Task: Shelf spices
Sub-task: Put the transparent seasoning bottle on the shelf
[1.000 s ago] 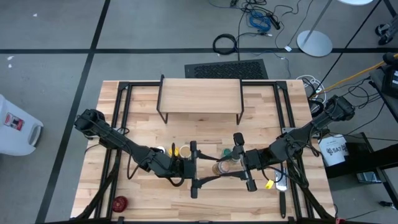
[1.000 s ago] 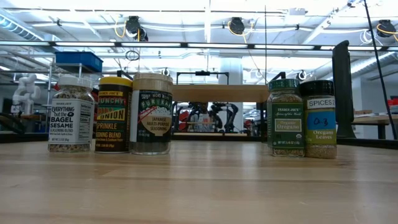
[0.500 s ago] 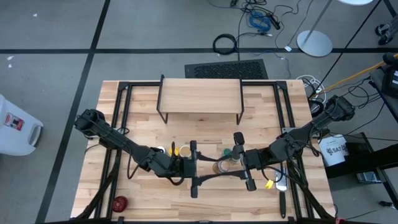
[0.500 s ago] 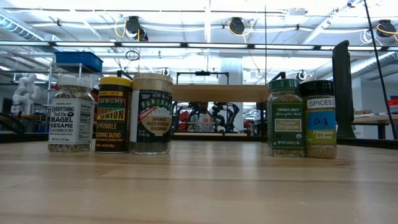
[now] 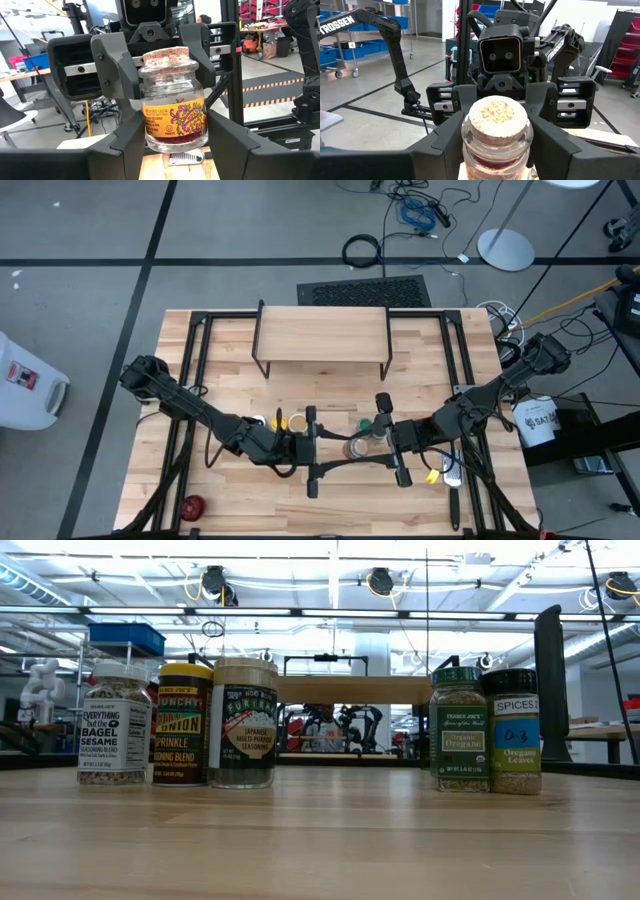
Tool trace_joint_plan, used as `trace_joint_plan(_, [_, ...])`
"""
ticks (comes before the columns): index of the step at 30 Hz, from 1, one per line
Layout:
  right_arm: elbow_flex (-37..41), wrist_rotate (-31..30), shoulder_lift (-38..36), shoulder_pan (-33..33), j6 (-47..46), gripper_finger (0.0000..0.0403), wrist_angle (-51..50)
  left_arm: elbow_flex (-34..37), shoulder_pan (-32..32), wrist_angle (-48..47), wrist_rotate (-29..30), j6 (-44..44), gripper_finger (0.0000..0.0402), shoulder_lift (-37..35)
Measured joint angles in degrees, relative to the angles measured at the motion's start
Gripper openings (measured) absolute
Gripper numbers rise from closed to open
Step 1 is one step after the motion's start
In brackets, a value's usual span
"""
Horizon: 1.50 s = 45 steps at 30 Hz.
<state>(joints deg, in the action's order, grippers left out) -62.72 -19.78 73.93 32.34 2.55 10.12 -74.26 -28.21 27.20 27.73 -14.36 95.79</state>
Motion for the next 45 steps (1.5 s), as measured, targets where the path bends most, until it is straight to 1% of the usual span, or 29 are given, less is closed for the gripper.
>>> trace_joint_plan(3, [0.0,-0.97,0.0,0.02,-0.01,0.0174,-0.07,0.0,0.04,-0.19,-0.28,0.17,0.0205,0.0])
trace_joint_plan(8, [0.0,-1.09,0.04,0.02,-0.3,0.0174,-0.34,0.0,0.07,-0.11,-0.2,0.12,0.0269,0.0])
trace_joint_plan(10, [0.0,-1.14,0.04,0.02,-0.3,0.0174,-0.25,0.0,0.07,-0.13,-0.12,0.25,0.0287,0.0])
trace_joint_plan(12, [0.0,-1.18,0.04,0.02,-0.21,0.0174,-0.23,0.0,0.07,-0.13,-0.07,0.64,0.0295,0.0])
trace_joint_plan(16, [0.0,-1.28,0.04,0.02,0.04,0.0173,-0.18,0.0,0.29,-0.18,-0.05,2.63,0.0298,0.0])
trace_joint_plan(27, [0.0,-1.35,0.04,0.02,0.18,0.0172,-0.06,0.0,0.96,-0.63,-0.79,3.55,0.0294,0.0])
trace_joint_plan(30, [0.0,-1.37,0.04,0.02,0.24,0.0172,-0.07,0.0,1.02,-0.69,-0.86,3.55,0.0279,0.0])
trace_joint_plan(39, [0.0,-1.49,0.04,0.0,0.32,0.0174,-0.09,0.0,1.15,-0.75,-2.41,3.66,0.0208,0.0])
trace_joint_plan(42, [0.0,-1.52,0.04,0.0,0.27,0.0175,-0.17,-0.02,1.2,-0.74,-2.48,3.83,0.0197,0.0])
trace_joint_plan(45, [0.0,-1.5,0.04,0.0,0.09,0.0175,-0.22,-0.02,1.2,-0.74,-2.48,3.81,0.0198,0.0])
